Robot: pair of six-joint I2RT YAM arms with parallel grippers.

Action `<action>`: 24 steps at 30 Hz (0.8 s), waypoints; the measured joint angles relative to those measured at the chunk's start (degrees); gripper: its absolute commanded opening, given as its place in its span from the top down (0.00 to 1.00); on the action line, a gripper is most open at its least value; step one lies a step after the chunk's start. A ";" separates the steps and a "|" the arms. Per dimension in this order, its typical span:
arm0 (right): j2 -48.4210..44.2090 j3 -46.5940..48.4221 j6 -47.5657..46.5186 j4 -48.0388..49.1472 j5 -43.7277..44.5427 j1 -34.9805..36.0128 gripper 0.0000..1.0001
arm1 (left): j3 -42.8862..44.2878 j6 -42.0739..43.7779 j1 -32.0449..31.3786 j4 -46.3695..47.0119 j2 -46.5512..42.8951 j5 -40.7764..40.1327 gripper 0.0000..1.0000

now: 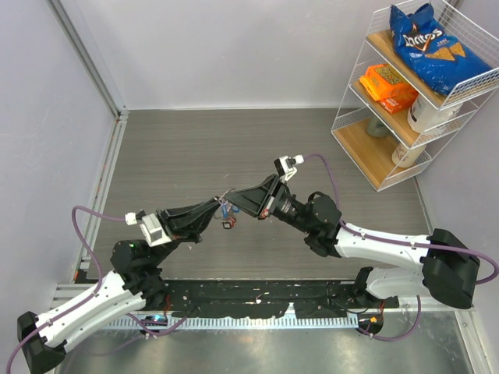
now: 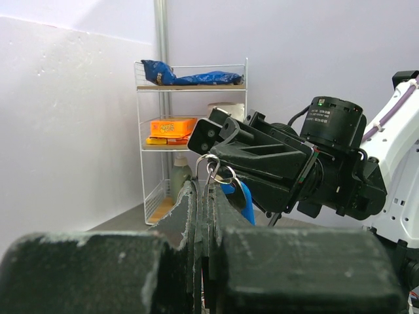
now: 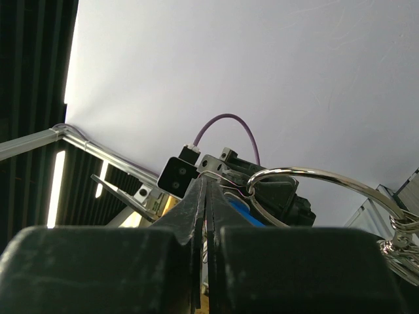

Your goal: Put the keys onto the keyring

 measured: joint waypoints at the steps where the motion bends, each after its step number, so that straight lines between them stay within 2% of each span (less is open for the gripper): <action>1: 0.00 0.11 0.02 0.04 0.00 0.00 0.94 | 0.00 -0.02 0.00 0.00 0.00 0.07 1.00; 24: 2.78 1.73 1.62 3.02 -0.07 0.92 0.94 | 0.00 0.00 0.20 0.39 0.35 -0.79 1.00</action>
